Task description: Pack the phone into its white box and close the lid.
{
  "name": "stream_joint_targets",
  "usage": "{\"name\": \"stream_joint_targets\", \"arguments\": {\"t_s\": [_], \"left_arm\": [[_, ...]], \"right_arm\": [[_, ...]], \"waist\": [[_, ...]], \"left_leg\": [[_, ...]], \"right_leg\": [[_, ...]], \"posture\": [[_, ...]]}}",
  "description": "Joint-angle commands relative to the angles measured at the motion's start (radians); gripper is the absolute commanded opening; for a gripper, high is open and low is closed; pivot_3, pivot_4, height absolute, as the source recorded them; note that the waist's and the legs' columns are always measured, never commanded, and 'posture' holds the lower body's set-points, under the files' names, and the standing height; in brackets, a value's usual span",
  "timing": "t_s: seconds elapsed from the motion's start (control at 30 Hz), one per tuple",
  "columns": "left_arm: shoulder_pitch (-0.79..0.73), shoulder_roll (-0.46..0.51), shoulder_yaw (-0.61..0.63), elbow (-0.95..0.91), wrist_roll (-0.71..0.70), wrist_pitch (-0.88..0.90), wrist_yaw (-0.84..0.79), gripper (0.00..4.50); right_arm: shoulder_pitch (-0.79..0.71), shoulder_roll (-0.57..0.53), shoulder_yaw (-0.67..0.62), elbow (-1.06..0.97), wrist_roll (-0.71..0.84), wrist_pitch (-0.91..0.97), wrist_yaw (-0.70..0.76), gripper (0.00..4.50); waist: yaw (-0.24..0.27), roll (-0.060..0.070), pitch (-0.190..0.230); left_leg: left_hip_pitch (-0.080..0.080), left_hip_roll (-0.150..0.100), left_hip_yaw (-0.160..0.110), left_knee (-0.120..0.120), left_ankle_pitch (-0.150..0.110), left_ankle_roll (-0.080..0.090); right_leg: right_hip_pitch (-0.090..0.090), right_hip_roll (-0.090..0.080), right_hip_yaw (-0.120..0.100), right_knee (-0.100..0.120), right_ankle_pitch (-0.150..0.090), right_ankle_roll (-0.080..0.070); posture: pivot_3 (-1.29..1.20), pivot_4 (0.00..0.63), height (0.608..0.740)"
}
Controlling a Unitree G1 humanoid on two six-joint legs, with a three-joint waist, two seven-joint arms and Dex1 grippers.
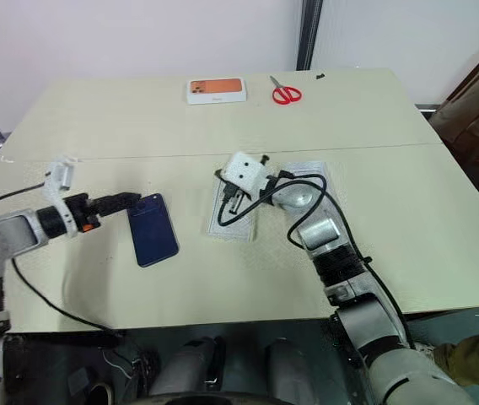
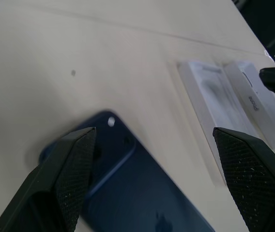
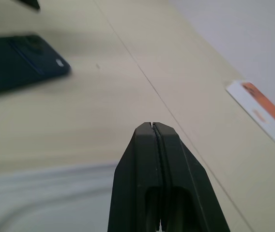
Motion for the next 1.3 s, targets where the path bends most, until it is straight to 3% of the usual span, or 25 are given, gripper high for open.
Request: {"name": "stream_joint_targets", "arguments": {"t_s": [0.03, 0.27, 0.47, 0.83, 1.3], "left_arm": [[0.012, 0.045, 0.055, 0.009, -0.023, 0.059, 0.017, 4.09], [0.036, -0.016, 0.112, -0.029, -0.076, 0.234, 0.113, 4.09], [0.083, -0.098, 0.14, -0.073, -0.065, 0.273, 0.204, 4.09], [0.071, -0.259, 0.156, -0.094, -0.063, 0.314, 0.307, 4.09], [-0.032, -0.376, 0.16, -0.008, -0.073, 0.412, 0.333, 4.09]], "right_arm": [[-0.041, 0.039, 0.059, -0.042, -0.019, 0.052, 0.013, 0.03], [-0.146, 0.127, 0.172, 0.027, -0.036, 0.261, 0.104, 0.03], [-0.197, 0.169, 0.249, 0.062, -0.035, 0.375, 0.184, 0.03], [-0.217, 0.244, 0.28, 0.294, -0.12, 0.324, 0.051, 0.03], [-0.184, 0.228, 0.283, 0.268, -0.138, 0.319, 0.057, 0.03]], "waist": [[0.0, 0.0, 0.0], [-0.003, 0.0, 0.0], [-0.002, -0.001, -0.001], [0.011, 0.002, -0.003], [0.033, 0.004, -0.008]], "left_leg": [[0.0, 0.0, -0.001, 0.0, 0.0, 0.0], [0.0, 0.0, -0.001, 0.0, 0.0, 0.0], [0.0, 0.0, -0.001, 0.0, 0.0, 0.0], [0.006, -0.001, -0.001, -0.001, 0.0, -0.001], [0.012, -0.003, -0.002, -0.001, -0.001, 0.0]], "right_leg": [[0.0, 0.0, 0.0, 0.0, 0.0, 0.0], [-0.004, 0.0, 0.0, 0.001, 0.0, 0.0], [-0.004, 0.0, -0.001, 0.001, 0.0, 0.0], [0.001, -0.001, -0.001, 0.001, 0.0, 0.0], [0.008, -0.002, -0.001, -0.001, 0.0, 0.0]], "posture": [[0.0, 0.15, 0.734], [0.0, 0.15, 0.734], [0.0, 0.15, 0.734], [0.0, 0.15, 0.734], [0.0, 0.15, 0.734]]}}
